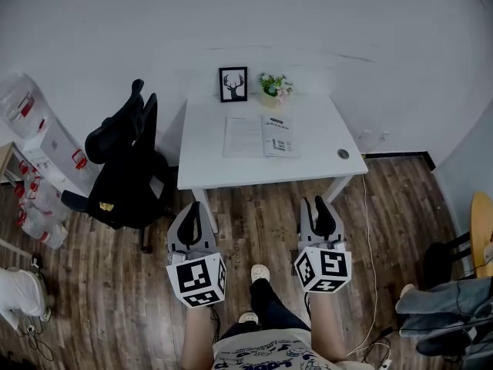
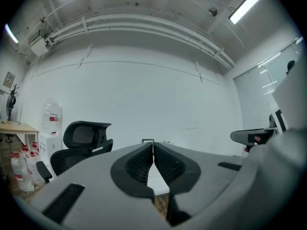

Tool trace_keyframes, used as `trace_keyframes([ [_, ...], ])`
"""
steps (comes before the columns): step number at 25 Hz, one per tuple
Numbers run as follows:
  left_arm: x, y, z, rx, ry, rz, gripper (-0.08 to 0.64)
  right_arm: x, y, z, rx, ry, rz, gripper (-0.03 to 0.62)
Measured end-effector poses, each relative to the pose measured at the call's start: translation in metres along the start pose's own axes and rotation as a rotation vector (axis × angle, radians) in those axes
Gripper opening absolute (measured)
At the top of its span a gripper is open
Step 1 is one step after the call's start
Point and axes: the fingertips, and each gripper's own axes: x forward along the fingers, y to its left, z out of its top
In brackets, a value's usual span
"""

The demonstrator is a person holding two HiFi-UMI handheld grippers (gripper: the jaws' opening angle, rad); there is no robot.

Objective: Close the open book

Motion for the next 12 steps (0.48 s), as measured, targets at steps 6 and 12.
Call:
trace_keyframes([
  [6, 0.048, 0.000, -0.002, 0.006, 0.005, 0.016, 0.028, 0.049, -0.013, -0.005, 0.013, 0.004, 0.018, 0.120],
  [12, 0.106, -0.004, 0.004, 0.013, 0.003, 0.033, 0.028, 0.111, -0.034, -0.001, 0.020, 0.002, 0.034, 0.120],
])
